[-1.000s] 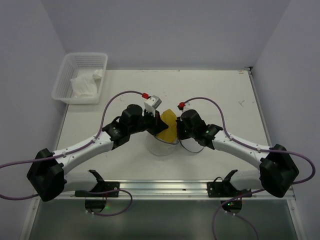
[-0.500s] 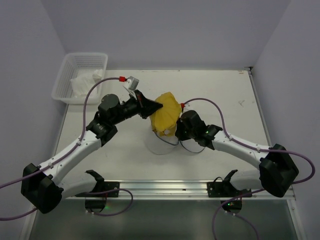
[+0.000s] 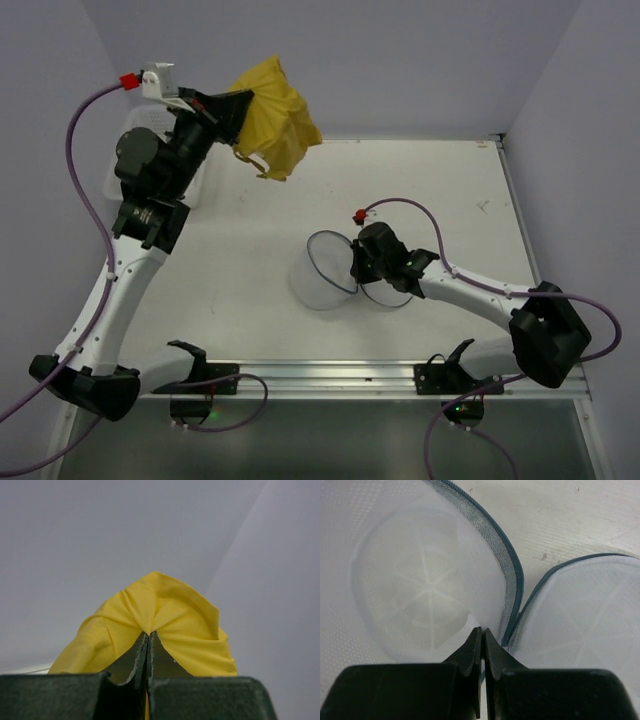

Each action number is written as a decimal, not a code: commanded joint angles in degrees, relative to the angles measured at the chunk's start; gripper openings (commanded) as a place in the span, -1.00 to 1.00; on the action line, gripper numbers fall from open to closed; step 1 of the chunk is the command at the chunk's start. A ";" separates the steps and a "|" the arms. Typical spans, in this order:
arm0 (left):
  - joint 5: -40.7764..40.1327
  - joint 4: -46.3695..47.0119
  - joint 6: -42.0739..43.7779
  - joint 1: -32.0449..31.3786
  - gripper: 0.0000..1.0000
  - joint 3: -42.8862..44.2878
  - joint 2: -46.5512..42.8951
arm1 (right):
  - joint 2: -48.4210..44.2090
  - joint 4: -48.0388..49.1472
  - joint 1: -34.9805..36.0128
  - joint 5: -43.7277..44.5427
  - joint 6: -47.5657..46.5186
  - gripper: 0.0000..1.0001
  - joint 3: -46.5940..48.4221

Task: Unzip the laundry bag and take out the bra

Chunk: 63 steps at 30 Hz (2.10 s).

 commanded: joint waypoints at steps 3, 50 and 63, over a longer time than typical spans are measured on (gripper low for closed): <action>-7.05 -11.04 7.90 11.20 -1.00 5.26 7.32 | 0.11 0.16 -0.22 -1.62 -1.14 -1.00 1.15; 9.10 -21.42 11.09 40.22 0.95 15.74 38.28 | 2.31 -5.55 -0.75 -7.43 -5.80 -1.00 10.37; 11.05 -22.48 2.47 15.54 0.89 -18.71 8.49 | -4.45 -8.09 -2.50 0.11 3.69 0.50 9.50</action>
